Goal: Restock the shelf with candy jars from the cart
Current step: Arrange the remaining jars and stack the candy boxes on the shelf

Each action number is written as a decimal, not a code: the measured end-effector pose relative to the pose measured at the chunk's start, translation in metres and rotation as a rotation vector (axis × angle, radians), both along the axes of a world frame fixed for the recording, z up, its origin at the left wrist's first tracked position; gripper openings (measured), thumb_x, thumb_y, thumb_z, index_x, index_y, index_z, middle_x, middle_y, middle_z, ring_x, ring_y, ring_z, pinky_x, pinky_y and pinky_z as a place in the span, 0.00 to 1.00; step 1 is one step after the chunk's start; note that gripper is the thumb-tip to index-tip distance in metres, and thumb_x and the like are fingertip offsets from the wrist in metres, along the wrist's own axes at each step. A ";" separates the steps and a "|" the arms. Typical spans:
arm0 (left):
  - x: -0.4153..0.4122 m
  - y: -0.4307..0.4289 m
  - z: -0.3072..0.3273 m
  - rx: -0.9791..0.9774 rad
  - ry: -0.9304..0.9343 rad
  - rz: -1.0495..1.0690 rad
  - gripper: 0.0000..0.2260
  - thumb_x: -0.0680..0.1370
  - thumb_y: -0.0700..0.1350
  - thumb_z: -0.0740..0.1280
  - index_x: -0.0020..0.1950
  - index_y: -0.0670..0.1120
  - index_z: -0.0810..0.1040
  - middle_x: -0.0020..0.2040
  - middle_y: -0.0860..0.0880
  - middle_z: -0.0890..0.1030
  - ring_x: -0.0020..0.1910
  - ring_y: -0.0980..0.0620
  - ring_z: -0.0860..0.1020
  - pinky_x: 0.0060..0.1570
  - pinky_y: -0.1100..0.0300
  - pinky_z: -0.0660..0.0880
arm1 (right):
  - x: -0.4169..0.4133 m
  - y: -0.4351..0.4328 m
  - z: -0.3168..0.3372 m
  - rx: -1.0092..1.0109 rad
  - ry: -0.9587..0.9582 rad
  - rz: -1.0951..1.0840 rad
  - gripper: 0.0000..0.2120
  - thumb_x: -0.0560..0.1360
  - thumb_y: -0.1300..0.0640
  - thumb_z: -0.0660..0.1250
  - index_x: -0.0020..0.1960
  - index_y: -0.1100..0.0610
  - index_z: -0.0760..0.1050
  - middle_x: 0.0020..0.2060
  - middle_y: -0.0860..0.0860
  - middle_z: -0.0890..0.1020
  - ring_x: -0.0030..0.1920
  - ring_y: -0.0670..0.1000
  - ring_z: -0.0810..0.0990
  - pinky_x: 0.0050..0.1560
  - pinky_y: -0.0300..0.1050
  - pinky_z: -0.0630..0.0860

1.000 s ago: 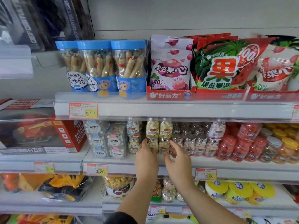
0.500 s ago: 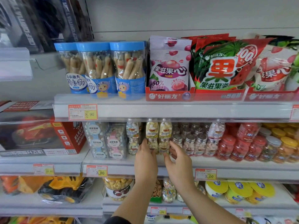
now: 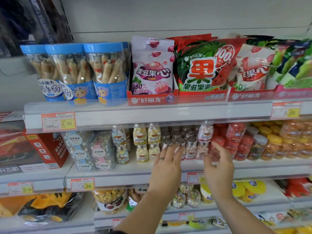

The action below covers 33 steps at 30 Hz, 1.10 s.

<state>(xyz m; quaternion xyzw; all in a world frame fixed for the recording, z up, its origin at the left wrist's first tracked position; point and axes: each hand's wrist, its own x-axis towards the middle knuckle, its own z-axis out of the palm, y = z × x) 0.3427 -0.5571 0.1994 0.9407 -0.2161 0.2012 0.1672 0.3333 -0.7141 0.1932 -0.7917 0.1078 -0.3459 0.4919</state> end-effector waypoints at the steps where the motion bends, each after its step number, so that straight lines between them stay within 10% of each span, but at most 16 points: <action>1: 0.006 -0.004 0.001 0.059 0.005 -0.002 0.39 0.63 0.36 0.78 0.73 0.47 0.68 0.70 0.48 0.71 0.68 0.46 0.72 0.65 0.50 0.74 | 0.005 -0.006 0.002 -0.007 0.002 -0.020 0.19 0.77 0.60 0.69 0.68 0.54 0.73 0.60 0.48 0.77 0.59 0.47 0.76 0.61 0.47 0.76; 6: 0.021 -0.024 0.004 0.372 -0.008 0.030 0.40 0.75 0.37 0.67 0.81 0.44 0.48 0.81 0.43 0.49 0.80 0.42 0.50 0.76 0.43 0.40 | 0.019 -0.017 0.011 -0.082 0.107 0.015 0.25 0.77 0.59 0.69 0.72 0.58 0.69 0.68 0.53 0.74 0.68 0.51 0.71 0.66 0.37 0.64; 13: 0.020 -0.029 -0.001 0.300 -0.094 0.080 0.41 0.62 0.37 0.78 0.74 0.41 0.70 0.73 0.40 0.71 0.72 0.40 0.70 0.72 0.39 0.63 | 0.016 -0.015 0.015 -0.028 0.096 0.050 0.25 0.78 0.58 0.69 0.74 0.57 0.68 0.67 0.48 0.75 0.57 0.33 0.70 0.58 0.24 0.64; 17: 0.018 -0.023 0.000 0.288 -0.103 0.077 0.42 0.60 0.38 0.78 0.73 0.41 0.69 0.72 0.40 0.72 0.72 0.40 0.69 0.71 0.39 0.64 | 0.003 -0.011 0.007 0.059 0.024 0.040 0.21 0.78 0.58 0.68 0.71 0.55 0.71 0.59 0.44 0.79 0.56 0.40 0.78 0.57 0.39 0.77; 23: -0.001 0.003 -0.021 0.241 -0.173 0.058 0.35 0.67 0.39 0.74 0.74 0.43 0.70 0.75 0.44 0.68 0.75 0.42 0.64 0.70 0.41 0.58 | -0.005 0.009 -0.011 -0.154 0.173 0.247 0.16 0.78 0.58 0.68 0.66 0.52 0.77 0.59 0.42 0.80 0.59 0.40 0.78 0.60 0.38 0.75; 33: -0.006 0.023 -0.028 0.240 -0.093 0.091 0.30 0.66 0.44 0.77 0.68 0.49 0.76 0.65 0.50 0.77 0.59 0.47 0.79 0.60 0.47 0.76 | 0.011 0.022 -0.013 -0.271 0.261 0.335 0.20 0.78 0.56 0.67 0.70 0.50 0.73 0.66 0.43 0.77 0.67 0.43 0.73 0.65 0.32 0.66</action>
